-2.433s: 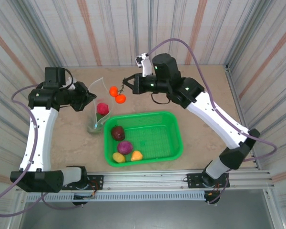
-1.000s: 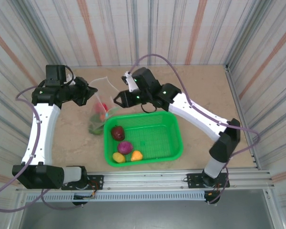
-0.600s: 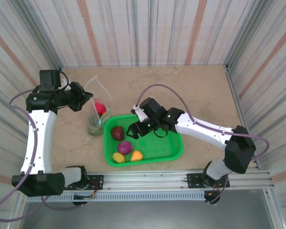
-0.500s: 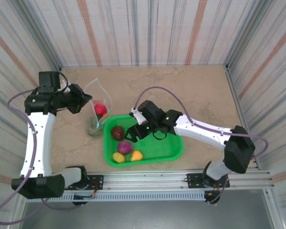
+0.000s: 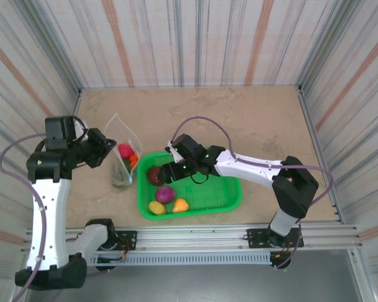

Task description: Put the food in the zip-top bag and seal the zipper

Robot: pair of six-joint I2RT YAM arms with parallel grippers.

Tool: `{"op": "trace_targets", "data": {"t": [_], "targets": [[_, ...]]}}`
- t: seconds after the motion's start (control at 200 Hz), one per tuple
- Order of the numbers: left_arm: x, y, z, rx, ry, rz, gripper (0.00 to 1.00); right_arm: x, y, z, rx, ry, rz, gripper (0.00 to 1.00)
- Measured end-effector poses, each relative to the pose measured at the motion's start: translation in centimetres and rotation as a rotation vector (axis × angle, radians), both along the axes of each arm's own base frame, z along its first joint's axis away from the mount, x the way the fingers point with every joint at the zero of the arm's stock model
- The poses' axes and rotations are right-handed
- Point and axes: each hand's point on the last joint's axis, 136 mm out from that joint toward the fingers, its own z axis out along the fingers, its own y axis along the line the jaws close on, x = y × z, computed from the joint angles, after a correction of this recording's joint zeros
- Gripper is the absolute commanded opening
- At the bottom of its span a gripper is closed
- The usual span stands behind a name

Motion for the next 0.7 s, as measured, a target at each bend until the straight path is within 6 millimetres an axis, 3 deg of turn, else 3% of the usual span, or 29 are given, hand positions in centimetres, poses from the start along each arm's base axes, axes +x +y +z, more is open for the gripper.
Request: {"op": "trace_targets", "data": {"t": [0.115,0.255,0.411,0.696], "targets": [[-0.6,-0.5,-0.7,-0.042,0.016,0.005,0.0,0.7,1.5,-1.4,0.001,-0.024,-0.04,0.9],[-1.1,-1.0,-1.1,-0.097,0.056,0.015,0.0,2.0,3.6,-4.6,-0.039,-0.039,-0.09,0.88],[-2.5,-1.8,-2.4,-0.156,0.134,0.018,0.0,1.8,4.1,-8.0,-0.099,-0.048,-0.123,0.77],[-3.1,-2.9,-2.6,-0.166,0.154,-0.027,0.0,2.2,4.6,-7.9,-0.083,-0.098,-0.166,0.62]]}}
